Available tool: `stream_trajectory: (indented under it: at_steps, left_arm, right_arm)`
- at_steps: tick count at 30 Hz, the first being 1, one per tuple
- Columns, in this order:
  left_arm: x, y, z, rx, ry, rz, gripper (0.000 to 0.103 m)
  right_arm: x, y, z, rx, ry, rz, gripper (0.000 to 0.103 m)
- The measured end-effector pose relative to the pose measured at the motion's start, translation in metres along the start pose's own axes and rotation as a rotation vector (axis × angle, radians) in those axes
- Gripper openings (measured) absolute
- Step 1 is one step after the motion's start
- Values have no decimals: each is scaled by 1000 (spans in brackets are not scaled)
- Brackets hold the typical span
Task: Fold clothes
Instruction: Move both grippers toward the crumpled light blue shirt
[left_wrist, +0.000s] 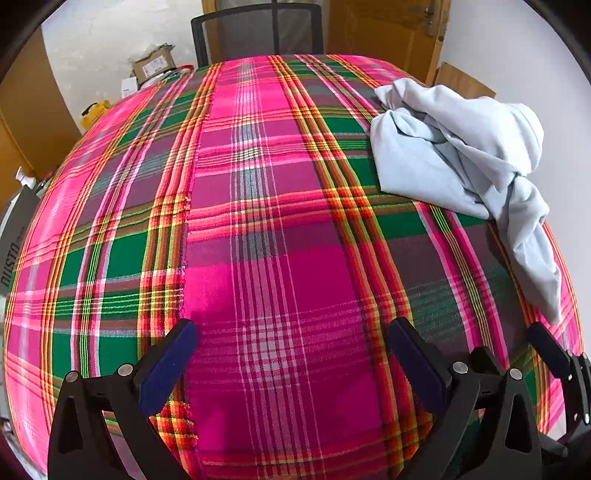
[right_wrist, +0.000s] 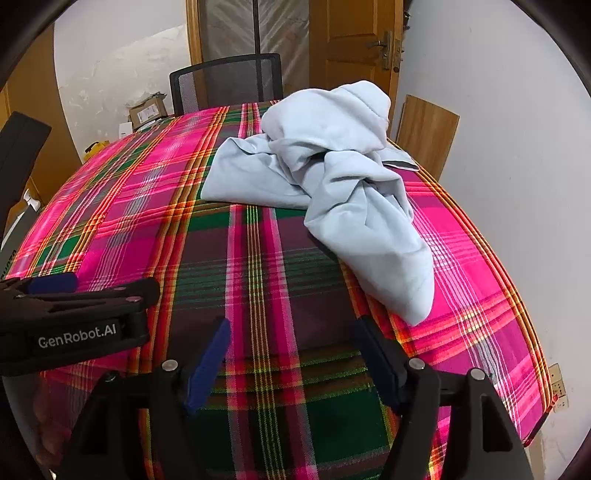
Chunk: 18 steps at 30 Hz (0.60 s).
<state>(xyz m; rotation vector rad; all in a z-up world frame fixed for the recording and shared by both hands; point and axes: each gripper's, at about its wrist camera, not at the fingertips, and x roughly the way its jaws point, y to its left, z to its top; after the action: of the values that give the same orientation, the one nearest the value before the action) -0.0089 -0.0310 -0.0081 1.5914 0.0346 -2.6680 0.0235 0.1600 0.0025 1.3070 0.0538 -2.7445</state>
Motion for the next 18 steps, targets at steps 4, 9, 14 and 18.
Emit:
stream_trajectory:
  at_steps: [4,9,14,18]
  left_arm:
    - [-6,-13,-1,-4,22,7,103]
    - [-8,-29,-22,-4,25,13,103]
    - [-6,-31,-24,-8,6,15,103]
    - [2,-25,9,-4,-15,12,103]
  right_arm:
    - [1,-1,1,1,-2,2,73]
    - [2,-1,0,-8,-9,19,77]
    - [2,2,-3,-14,-31,28,83]
    - [2,1,-3,-20,-38,38,85]
